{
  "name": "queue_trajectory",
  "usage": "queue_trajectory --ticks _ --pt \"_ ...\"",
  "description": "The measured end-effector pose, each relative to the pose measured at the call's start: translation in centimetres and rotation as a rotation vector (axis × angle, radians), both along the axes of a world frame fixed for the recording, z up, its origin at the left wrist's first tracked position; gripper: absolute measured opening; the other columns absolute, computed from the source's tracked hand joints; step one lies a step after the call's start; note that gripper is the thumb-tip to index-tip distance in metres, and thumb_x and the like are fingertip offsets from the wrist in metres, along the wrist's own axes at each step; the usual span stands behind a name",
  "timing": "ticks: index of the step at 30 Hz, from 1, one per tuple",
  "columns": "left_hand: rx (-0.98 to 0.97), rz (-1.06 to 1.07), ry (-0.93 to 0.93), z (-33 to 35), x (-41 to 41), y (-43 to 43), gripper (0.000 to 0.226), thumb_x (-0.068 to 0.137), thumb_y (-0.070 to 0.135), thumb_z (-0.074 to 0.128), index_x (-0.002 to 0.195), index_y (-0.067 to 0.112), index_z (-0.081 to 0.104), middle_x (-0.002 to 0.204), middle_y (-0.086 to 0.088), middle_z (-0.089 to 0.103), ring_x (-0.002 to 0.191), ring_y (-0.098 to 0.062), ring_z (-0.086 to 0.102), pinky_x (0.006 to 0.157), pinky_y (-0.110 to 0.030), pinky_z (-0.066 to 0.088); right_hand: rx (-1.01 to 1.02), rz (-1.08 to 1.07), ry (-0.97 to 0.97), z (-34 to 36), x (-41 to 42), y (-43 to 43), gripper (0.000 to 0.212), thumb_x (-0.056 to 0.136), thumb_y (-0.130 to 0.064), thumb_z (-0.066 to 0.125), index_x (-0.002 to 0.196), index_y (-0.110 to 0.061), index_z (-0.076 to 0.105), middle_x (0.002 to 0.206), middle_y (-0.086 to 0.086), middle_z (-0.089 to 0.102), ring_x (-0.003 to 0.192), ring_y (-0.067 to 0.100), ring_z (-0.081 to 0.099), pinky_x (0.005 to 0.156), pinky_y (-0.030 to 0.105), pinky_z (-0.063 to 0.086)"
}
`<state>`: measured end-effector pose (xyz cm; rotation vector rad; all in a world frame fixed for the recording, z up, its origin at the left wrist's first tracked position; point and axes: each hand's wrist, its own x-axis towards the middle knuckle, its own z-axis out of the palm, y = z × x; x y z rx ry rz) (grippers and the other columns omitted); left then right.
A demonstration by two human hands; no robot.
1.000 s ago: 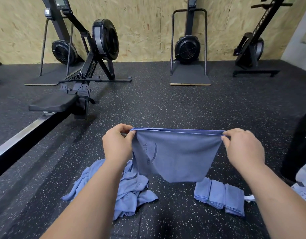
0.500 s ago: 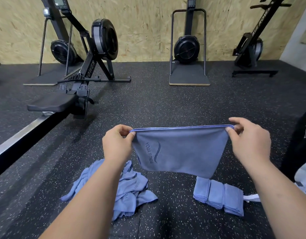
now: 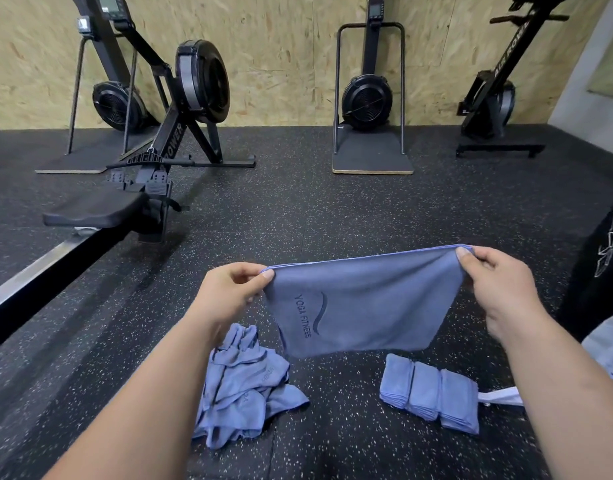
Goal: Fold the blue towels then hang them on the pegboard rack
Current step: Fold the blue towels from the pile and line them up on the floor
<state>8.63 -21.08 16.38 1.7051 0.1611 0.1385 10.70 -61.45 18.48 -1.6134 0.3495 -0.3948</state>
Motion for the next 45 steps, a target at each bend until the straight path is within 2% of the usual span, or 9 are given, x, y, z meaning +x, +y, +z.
queue_trajectory --ticks 5,8,11,17,24,32,37,40,45 --pt "-0.140 -0.071 -0.010 0.0 0.4 0.3 0.064 0.063 0.064 0.093 0.103 0.016 0.083 0.071 -0.004 0.058 0.065 -0.015 0.047 0.064 -0.029 0.040 0.101 -0.022 0.022 -0.2 0.2 -0.5 0.021 0.095 -0.036 0.077 0.108 -0.020 0.081 0.106 -0.001 0.081 0.095 0.013 0.069 0.106 0.051 0.056" --pt "-0.156 0.012 -0.032 0.2 0.4 0.1 0.029 0.087 0.040 0.086 0.101 0.015 0.083 0.072 -0.005 0.058 0.062 -0.014 0.046 0.061 -0.027 0.038 0.087 -0.051 -0.004 -0.1 0.2 0.0 0.020 0.097 -0.034 0.076 0.109 -0.019 0.080 0.106 -0.002 0.080 0.094 0.012 0.070 0.103 0.047 0.058" --pt "0.020 0.165 -0.096 0.5 0.3 -0.6 0.006 0.095 0.024 0.081 0.095 0.018 0.082 0.074 0.006 0.071 0.062 -0.004 0.056 0.060 -0.018 0.045 0.035 -0.078 -0.043 -0.1 0.0 0.6 0.018 0.100 -0.030 0.074 0.113 -0.018 0.078 0.103 -0.007 0.077 0.087 0.002 0.067 0.084 0.024 0.056" --pt "0.273 0.341 -0.144 0.3 0.4 -1.1 0.007 0.096 0.030 0.076 0.091 0.026 0.078 0.084 0.011 0.077 0.080 -0.006 0.070 0.078 -0.030 0.055 -0.060 -0.065 -0.054 -0.4 0.0 1.5 0.014 0.099 -0.031 0.075 0.107 -0.020 0.079 0.100 -0.006 0.077 0.081 0.000 0.064 0.076 0.017 0.048" --pt "-0.066 0.362 -0.004 0.2 0.4 -3.0 0.016 0.093 0.034 0.078 0.086 0.020 0.080 0.081 0.004 0.075 0.076 -0.014 0.062 0.081 -0.039 0.054 -0.036 -0.077 0.014 -0.5 -0.1 3.7 0.015 0.096 -0.032 0.075 0.095 -0.017 0.078 0.099 0.003 0.078 0.080 0.012 0.061 0.076 0.031 0.050" --pt "-0.047 0.248 0.039 0.8 -1.0 -8.8 0.017 0.090 0.035 0.080 0.080 0.021 0.080 0.060 0.011 0.064 0.061 -0.014 0.053 0.070 -0.036 0.052 -0.093 0.153 0.030 0.0 -2.1 9.9 0.013 0.092 -0.034 0.079 0.085 -0.023 0.080 0.078 -0.009 0.078 0.074 0.011 0.066 0.078 0.036 0.054" --pt "-0.052 0.124 0.002 1.2 -2.2 -11.8 0.009 0.094 0.025 0.079 0.088 0.018 0.081 0.072 -0.004 0.075 0.063 -0.010 0.060 0.073 -0.041 0.060 -0.145 0.259 -0.014 -0.3 -3.1 12.3 0.007 0.094 -0.024 0.079 0.088 -0.026 0.080 0.081 -0.009 0.079 0.077 0.009 0.072 0.079 0.038 0.058" --pt "-0.035 0.088 -0.033 1.3 -2.7 -12.6 0.006 0.096 0.021 0.078 0.092 0.019 0.081 0.079 0.000 0.079 0.070 -0.010 0.069 0.079 -0.040 0.062 -0.182 0.300 -0.035 -0.4 -3.6 12.9 0.007 0.094 -0.023 0.078 0.091 -0.029 0.080 0.086 -0.012 0.080 0.083 0.008 0.075 0.084 0.041 0.062" --pt "0.055 0.044 -0.056 1.2 -2.8 -12.6 0.006 0.096 0.023 0.078 0.092 0.026 0.081 0.083 0.009 0.080 0.084 -0.015 0.077 0.085 -0.048 0.063 -0.403 0.304 -0.102 0.0 -4.5 13.0 0.008 0.094 -0.026 0.079 0.096 -0.033 0.081 0.089 -0.022 0.077 0.079 -0.008 0.070 0.074 0.014 0.051"
